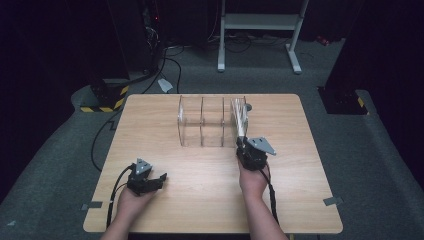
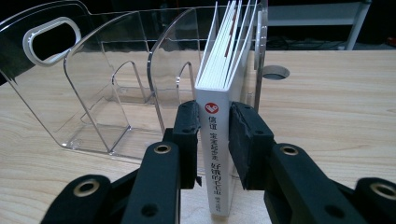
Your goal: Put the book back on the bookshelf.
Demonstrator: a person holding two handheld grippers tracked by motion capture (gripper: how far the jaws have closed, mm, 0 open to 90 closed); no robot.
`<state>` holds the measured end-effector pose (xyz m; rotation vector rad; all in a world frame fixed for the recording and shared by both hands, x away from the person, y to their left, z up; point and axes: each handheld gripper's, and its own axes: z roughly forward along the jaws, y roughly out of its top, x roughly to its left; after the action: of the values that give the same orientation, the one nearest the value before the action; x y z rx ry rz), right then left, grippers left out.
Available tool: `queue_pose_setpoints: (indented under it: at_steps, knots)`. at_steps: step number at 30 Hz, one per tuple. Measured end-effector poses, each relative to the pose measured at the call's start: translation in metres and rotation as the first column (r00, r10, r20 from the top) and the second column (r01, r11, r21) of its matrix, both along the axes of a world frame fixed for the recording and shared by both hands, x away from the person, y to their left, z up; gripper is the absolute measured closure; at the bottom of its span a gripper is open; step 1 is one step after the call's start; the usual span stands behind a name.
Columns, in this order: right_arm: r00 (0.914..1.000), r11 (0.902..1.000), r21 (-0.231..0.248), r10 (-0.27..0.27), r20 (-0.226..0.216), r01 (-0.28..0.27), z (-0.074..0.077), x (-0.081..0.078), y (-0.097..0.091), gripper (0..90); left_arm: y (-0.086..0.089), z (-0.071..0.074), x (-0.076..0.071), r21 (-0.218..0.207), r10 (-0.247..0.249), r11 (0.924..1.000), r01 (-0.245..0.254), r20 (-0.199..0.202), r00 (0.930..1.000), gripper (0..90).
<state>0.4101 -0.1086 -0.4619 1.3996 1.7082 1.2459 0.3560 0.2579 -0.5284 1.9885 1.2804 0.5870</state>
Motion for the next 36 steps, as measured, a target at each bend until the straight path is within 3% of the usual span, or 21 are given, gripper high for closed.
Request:
queue_pose_setpoints:
  at_steps: [18, 36]
  knots:
    - [1.0, 1.0, -0.007, -0.007, -0.002, 0.007, 0.001, 0.002, 0.002, 71.2, 0.0, 0.0, 0.0, 0.0, 0.0, 1.0, 0.0, 0.0, 1.0, 29.5]
    - [0.999, 0.9987, -0.028, 0.043, -0.007, -0.043, 0.004, -0.008, -0.007, 49.2, 0.0, 0.0, -0.001, 0.0, 0.002, 1.0, -0.002, 0.0, 1.0, 29.5]
